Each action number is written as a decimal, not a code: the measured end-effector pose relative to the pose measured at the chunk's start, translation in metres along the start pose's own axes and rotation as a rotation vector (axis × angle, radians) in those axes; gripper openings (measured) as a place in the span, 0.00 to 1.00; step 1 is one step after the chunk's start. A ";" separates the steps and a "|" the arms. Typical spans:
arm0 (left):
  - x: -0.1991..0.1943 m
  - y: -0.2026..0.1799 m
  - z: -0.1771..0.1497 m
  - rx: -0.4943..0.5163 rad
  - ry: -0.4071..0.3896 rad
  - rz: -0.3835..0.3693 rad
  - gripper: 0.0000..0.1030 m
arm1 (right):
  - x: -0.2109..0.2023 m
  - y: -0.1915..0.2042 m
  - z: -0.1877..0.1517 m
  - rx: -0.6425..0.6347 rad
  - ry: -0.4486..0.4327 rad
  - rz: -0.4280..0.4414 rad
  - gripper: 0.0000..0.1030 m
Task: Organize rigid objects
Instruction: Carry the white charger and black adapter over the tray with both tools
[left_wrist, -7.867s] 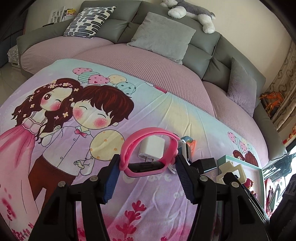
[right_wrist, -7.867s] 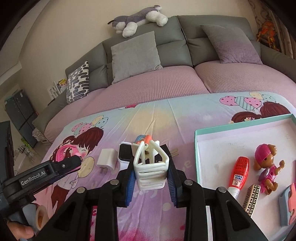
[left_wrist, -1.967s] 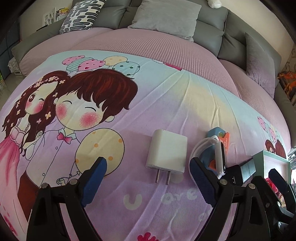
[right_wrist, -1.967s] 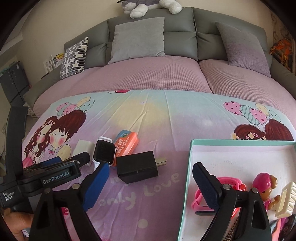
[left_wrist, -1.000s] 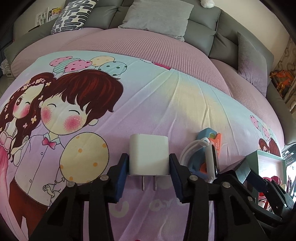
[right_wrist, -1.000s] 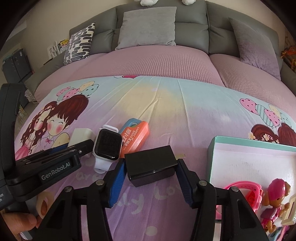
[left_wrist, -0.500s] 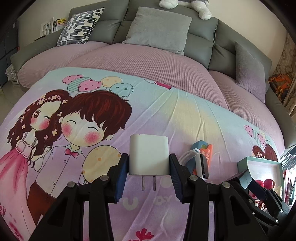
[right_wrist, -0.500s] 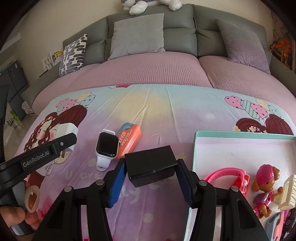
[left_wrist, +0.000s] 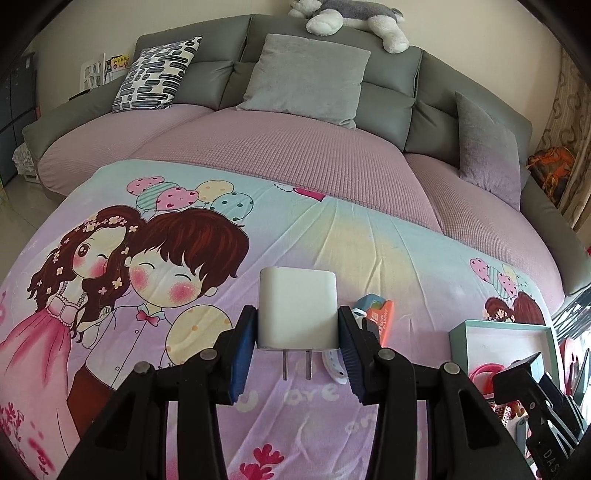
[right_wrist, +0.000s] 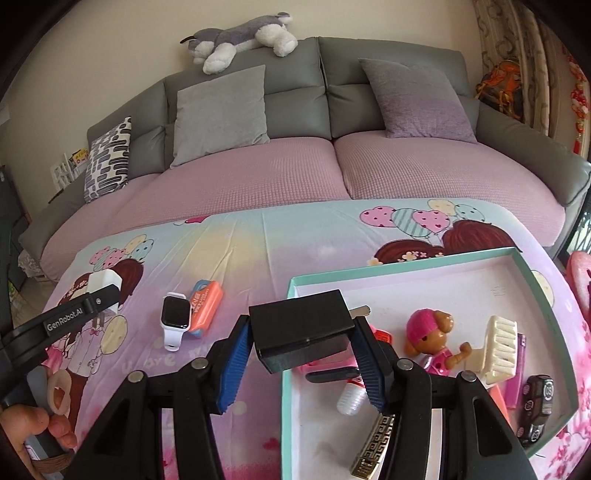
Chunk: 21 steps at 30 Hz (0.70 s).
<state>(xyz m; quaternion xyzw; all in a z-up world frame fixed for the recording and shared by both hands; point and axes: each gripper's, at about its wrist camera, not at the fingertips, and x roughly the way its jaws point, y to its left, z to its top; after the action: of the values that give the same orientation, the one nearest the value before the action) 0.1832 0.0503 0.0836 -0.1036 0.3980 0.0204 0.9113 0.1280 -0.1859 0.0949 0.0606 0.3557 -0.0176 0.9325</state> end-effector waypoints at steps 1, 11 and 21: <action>-0.001 -0.004 0.000 0.009 -0.002 0.000 0.44 | -0.001 -0.006 0.001 0.013 -0.004 -0.011 0.56; -0.013 -0.046 0.001 0.091 -0.019 -0.066 0.44 | -0.015 -0.076 0.006 0.169 -0.032 -0.103 0.56; -0.021 -0.113 -0.009 0.219 -0.005 -0.185 0.44 | -0.037 -0.137 0.004 0.305 -0.076 -0.222 0.56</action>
<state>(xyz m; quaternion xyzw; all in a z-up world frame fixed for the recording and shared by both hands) 0.1757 -0.0612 0.1126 -0.0398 0.3844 -0.1071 0.9161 0.0933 -0.3225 0.1088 0.1608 0.3179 -0.1764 0.9176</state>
